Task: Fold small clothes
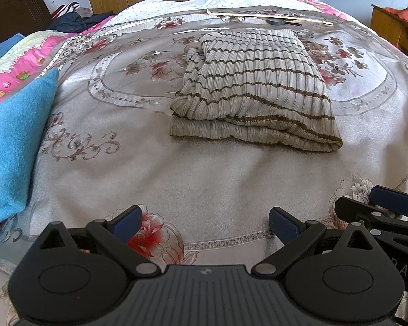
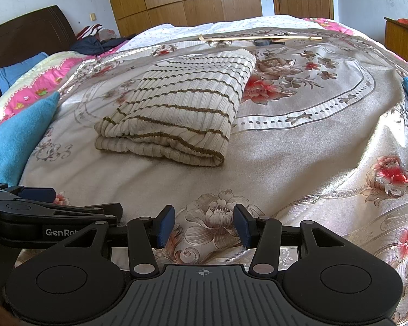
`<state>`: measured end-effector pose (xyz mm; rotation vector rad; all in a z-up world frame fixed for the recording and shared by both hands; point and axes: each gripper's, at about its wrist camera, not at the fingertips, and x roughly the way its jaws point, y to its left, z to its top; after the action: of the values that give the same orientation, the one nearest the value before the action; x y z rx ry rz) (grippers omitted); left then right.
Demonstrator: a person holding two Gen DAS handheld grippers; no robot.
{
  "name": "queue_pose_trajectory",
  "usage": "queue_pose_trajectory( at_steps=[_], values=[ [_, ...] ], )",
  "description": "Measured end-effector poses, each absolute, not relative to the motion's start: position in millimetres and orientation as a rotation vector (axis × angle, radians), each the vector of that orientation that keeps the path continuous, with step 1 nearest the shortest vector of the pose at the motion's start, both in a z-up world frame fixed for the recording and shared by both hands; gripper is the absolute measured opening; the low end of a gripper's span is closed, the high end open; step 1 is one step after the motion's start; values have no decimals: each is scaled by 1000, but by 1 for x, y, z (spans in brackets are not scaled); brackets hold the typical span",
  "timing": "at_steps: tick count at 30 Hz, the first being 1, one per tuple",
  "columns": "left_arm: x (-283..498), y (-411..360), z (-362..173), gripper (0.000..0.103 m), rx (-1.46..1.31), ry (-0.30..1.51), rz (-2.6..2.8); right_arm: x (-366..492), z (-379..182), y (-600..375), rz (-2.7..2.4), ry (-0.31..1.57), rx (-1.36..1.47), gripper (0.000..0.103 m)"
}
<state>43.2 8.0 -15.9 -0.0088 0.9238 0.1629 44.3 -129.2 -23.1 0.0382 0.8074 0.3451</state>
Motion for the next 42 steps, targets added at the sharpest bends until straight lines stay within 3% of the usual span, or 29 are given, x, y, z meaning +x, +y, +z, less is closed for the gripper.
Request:
queue_pose_trajectory(
  at_steps=[42],
  values=[
    [46, 9, -19, 103, -20, 960, 167, 43, -27, -129, 347, 813, 31, 48]
  ],
)
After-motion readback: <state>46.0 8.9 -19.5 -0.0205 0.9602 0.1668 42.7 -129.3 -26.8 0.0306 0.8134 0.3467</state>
